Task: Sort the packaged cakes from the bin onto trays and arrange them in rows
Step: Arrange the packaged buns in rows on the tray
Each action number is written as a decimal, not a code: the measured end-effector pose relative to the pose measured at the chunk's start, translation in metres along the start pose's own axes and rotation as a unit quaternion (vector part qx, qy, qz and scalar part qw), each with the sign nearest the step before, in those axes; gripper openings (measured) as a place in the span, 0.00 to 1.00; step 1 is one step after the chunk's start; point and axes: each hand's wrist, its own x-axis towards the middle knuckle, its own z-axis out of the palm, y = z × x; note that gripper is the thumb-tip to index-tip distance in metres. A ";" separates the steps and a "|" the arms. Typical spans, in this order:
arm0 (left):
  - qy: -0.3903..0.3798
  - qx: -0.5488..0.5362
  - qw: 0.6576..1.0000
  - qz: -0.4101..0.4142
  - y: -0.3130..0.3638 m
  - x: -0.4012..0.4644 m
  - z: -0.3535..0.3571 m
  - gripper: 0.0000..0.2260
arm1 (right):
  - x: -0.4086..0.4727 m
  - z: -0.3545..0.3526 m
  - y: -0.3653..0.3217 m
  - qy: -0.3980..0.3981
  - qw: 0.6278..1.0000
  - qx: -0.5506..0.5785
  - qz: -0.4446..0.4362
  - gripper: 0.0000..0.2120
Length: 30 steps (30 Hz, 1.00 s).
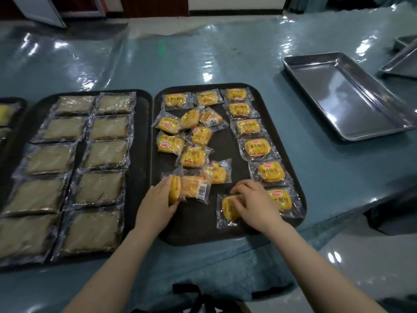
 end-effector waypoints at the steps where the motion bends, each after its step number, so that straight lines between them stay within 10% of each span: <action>1: 0.015 -0.024 0.999 -0.015 0.000 -0.002 0.002 0.31 | 0.001 0.001 -0.003 0.007 1.000 0.005 -0.004 0.11; 5: 0.114 -0.232 0.964 -0.064 0.001 -0.015 -0.004 0.17 | 0.004 0.001 -0.019 0.045 0.997 0.059 -0.008 0.07; 10: 0.049 -0.350 0.933 0.074 0.006 -0.029 -0.021 0.27 | 0.015 -0.001 -0.047 0.015 0.971 0.233 0.053 0.05; 22: -0.075 -0.119 0.986 0.088 -0.009 -0.043 -0.008 0.24 | 0.009 0.034 -0.060 -0.200 0.973 0.089 -0.074 0.16; 30: -0.045 -0.111 0.988 0.101 -0.010 -0.048 -0.003 0.22 | 0.024 0.030 -0.054 0.069 0.994 0.056 -0.057 0.10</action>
